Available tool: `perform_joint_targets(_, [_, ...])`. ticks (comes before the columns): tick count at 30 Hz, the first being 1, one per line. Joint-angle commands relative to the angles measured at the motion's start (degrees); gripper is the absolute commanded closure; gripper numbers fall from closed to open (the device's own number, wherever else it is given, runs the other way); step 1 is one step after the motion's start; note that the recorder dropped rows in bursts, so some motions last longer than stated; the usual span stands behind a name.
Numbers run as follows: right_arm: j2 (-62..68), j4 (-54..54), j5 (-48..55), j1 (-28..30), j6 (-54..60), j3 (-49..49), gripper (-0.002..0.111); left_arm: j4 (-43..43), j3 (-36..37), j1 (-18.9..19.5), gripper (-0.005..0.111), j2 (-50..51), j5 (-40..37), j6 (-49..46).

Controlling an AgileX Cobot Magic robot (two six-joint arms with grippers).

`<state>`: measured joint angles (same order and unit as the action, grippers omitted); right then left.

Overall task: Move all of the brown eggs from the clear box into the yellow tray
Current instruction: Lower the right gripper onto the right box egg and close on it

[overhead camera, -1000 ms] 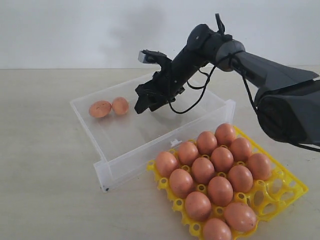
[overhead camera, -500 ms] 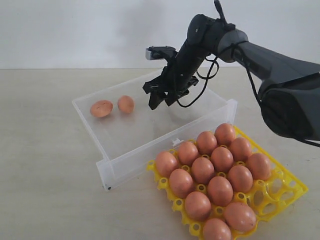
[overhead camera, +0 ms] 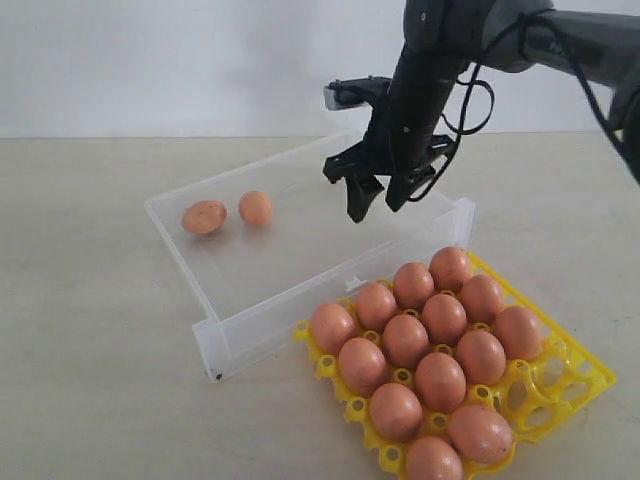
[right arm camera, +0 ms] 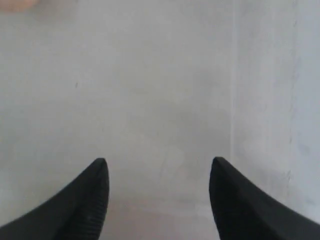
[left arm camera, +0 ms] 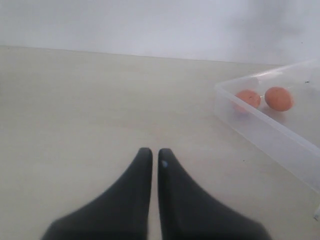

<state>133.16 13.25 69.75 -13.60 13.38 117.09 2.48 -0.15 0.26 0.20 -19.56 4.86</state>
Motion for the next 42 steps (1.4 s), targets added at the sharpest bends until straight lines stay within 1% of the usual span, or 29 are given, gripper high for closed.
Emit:
perform_joint_targets(1, [-5.73, 5.86, 0.21, -0.36, 11.67, -11.74, 0.056, -0.15, 0.15, 0.17, 0.103, -0.2, 0.27, 0.06])
perform_joint_targets(4, [-5.85, 15.17, -0.23, -0.66, 25.42, -16.53, 0.056, -0.15, 0.15, 0.17, 0.103, -0.2, 0.27, 0.06])
perform_joint_targets(5, [-5.85, 19.81, -3.54, -0.66, 28.2, -18.34, 0.056, -0.15, 0.15, 0.17, 0.103, -0.2, 0.27, 0.06])
perform_joint_targets(6, [-5.85, 23.82, -8.54, -0.66, 30.35, -19.92, 0.056, -0.15, 0.15, 0.17, 0.103, -0.2, 0.27, 0.06])
perform_joint_targets(7, [-5.85, 30.03, -13.95, -0.66, 32.83, -22.4, 0.056, -0.15, 0.15, 0.17, 0.103, -0.2, 0.27, 0.06])
perform_joint_targets(10, [-5.74, 43.95, -27.71, -0.66, 38.08, -27.55, 0.056, -0.15, 0.15, 0.17, 0.103, -0.2, 0.27, 0.06])
perform_joint_targets(11, [-5.64, 46.91, -29.64, -0.66, 39.3, -28.58, 0.056, -0.15, 0.15, 0.17, 0.103, -0.2, 0.27, 0.06])
perform_joint_targets(15, [-5.13, 55.25, -31.8, -0.66, 40.07, -29.48, 0.055, -0.15, 0.15, 0.17, 0.103, -0.2, 0.27, 0.06])
perform_joint_targets(17, [-5.11, 57.41, -32.43, -0.66, 40.07, -29.02, 0.055, -0.15, 0.15, 0.17, 0.103, -0.2, 0.27, 0.06])
perform_joint_targets(20, [-3.76, 57.0, -30.57, -0.75, 40.07, -25.46, 0.055, -0.15, 0.15, 0.17, 0.103, -0.2, 0.27, 0.06])
perform_joint_targets(22, [-1.86, 53.96, -29.48, -1.4, 39.87, -20.75, 0.055, -0.15, 0.15, 0.17, 0.103, -0.2, 0.27, 0.06])
perform_joint_targets(26, [3.45, 40.45, -28.38, -3.47, 30.96, -9.28, 0.055, -0.15, 0.15, 0.17, 0.103, -0.2, 0.27, 0.06])
perform_joint_targets(29, [8.04, 29.44, -26.62, -4.58, 21.2, 0.27, 0.055, -0.15, 0.15, 0.17, 0.103, -0.2, 0.27, 0.06])
perform_joint_targets(31, [10.76, 25.65, -25.02, -4.75, 18.26, 5.24, 0.055, -0.15, 0.15, 0.17, 0.103, -0.2, 0.27, 0.06])
perform_joint_targets(34, [13.97, 24.63, -22.04, -4.86, 17.62, 11.35, 0.055, -0.15, 0.15, 0.17, 0.103, -0.2, 0.27, 0.06])
perform_joint_targets(38, [17.42, 21.92, -19.04, -5.22, 17.62, 15.9, 0.055, -0.15, 0.15, 0.17, 0.103, -0.2, 0.27, 0.06])
perform_joint_targets(42, [19.33, 17.56, -16.71, -5.35, 17.62, 16.28, 0.056, -0.15, 0.15, 0.17, 0.103, -0.2, 0.27, 0.06])
